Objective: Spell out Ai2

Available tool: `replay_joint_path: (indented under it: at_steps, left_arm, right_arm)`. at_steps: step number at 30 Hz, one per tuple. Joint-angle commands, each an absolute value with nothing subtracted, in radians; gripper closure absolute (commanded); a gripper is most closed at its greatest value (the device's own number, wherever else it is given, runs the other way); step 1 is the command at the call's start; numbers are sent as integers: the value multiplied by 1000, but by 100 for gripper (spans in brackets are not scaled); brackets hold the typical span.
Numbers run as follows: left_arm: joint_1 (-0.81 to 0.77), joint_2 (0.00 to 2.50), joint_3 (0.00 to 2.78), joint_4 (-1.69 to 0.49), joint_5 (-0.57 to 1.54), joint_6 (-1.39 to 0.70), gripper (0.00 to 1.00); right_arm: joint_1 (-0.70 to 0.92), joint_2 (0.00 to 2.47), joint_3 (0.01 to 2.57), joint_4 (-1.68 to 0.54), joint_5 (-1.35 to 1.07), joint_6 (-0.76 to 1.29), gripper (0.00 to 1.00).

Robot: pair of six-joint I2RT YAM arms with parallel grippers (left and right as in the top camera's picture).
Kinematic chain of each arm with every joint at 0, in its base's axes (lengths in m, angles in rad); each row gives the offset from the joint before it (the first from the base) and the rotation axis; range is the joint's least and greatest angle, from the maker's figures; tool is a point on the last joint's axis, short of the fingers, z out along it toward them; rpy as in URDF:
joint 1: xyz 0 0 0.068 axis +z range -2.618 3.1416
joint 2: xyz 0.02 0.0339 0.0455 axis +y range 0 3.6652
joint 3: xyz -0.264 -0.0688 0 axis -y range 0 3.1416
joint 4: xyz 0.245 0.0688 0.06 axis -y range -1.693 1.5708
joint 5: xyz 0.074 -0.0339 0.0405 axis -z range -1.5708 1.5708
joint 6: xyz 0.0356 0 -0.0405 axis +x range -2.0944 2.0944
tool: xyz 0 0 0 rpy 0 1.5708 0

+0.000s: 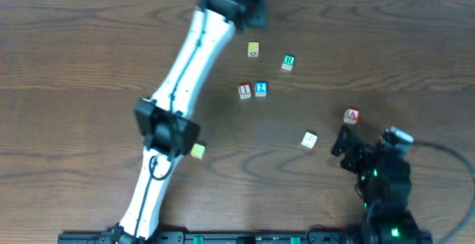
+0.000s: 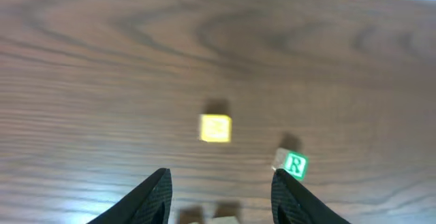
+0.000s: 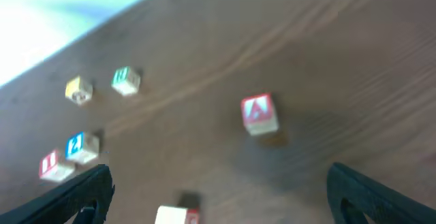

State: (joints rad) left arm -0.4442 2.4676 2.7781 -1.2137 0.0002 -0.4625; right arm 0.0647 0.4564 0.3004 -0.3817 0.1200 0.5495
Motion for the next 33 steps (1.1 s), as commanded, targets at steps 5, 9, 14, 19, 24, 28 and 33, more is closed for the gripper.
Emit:
replay_joint_path:
  at_steps: [5,9,14,19,24,28,33]
  left_arm:
    - [-273,2378,2844,-1337,31,-445,51]
    - [-233,2378,2843,-1379,76,-444,51]
    - [-221,2378,2843,-1407,75,-398,50]
    - [-223,2378,2843,-1407,75,-388,48]
    - [-223,2378,2843,-1411,75,-380,46]
    - [-223,2378,2843,-1415,75,-380,46]
    - [-223,2378,2843,-1417,75,-380,46]
  right_arm:
    - [57,942,698,-590,14,494,1]
    - [57,1099,848,-699,14,421,1]
    - [44,1223,872,-746,69,309,1]
    - [-12,1400,873,-782,71,299,3]
    - [-31,1514,873,-722,72,239,6]
    - [-39,1544,873,-646,107,201,10]
    - [-84,1554,873,-580,95,139,14]
